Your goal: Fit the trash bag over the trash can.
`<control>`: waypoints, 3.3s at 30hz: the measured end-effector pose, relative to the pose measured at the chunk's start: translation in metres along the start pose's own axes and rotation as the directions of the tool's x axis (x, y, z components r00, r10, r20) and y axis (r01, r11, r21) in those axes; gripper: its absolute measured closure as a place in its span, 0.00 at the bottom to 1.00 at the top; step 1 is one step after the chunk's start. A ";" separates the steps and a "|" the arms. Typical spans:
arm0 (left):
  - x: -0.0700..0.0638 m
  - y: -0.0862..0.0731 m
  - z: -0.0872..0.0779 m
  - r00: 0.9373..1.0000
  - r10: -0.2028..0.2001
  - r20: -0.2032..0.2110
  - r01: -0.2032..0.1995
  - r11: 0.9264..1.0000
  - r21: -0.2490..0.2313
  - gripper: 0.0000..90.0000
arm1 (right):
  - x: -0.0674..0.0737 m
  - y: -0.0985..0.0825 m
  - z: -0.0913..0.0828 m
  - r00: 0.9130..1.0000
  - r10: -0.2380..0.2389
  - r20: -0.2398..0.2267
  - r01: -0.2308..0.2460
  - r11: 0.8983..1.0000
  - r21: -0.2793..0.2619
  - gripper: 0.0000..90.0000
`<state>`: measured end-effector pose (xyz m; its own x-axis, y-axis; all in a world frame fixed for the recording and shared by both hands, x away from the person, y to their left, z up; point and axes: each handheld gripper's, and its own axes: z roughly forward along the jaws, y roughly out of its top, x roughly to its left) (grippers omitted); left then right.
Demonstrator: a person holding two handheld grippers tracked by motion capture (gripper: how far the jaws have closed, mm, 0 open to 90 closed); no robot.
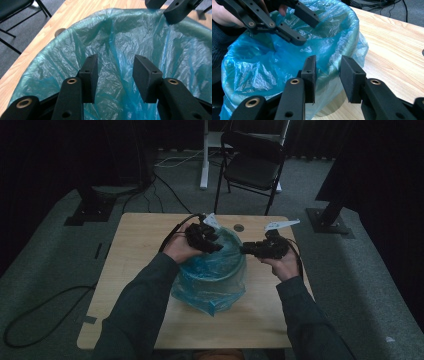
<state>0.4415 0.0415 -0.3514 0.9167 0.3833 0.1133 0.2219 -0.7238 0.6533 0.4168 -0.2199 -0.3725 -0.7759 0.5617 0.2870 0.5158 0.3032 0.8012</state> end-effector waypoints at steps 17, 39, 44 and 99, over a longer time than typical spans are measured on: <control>-0.002 0.009 0.023 0.999 0.031 -0.036 -0.026 0.992 0.124 0.61 | 0.000 -0.001 0.000 1.000 -0.002 -0.004 0.002 1.000 -0.004 0.72; -0.002 0.011 0.044 0.991 0.081 -0.105 -0.049 0.960 0.276 0.62 | 0.000 -0.002 -0.001 1.000 -0.001 -0.003 0.001 1.000 -0.005 0.72; -0.002 0.011 0.049 0.989 0.084 -0.121 -0.044 0.951 0.307 0.62 | 0.000 -0.002 -0.002 1.000 -0.003 -0.002 0.003 1.000 -0.005 0.72; 0.004 -0.014 -0.049 0.952 -0.070 -0.298 0.033 0.991 -0.128 0.61 | -0.008 -0.010 -0.027 0.999 0.011 0.050 -0.006 0.996 -0.092 0.66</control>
<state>0.4255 0.0811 -0.3235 0.7578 0.5867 0.2854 0.2076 -0.6316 0.7470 0.4081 -0.2482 -0.3692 -0.7510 0.6029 0.2691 0.4851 0.2274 0.8444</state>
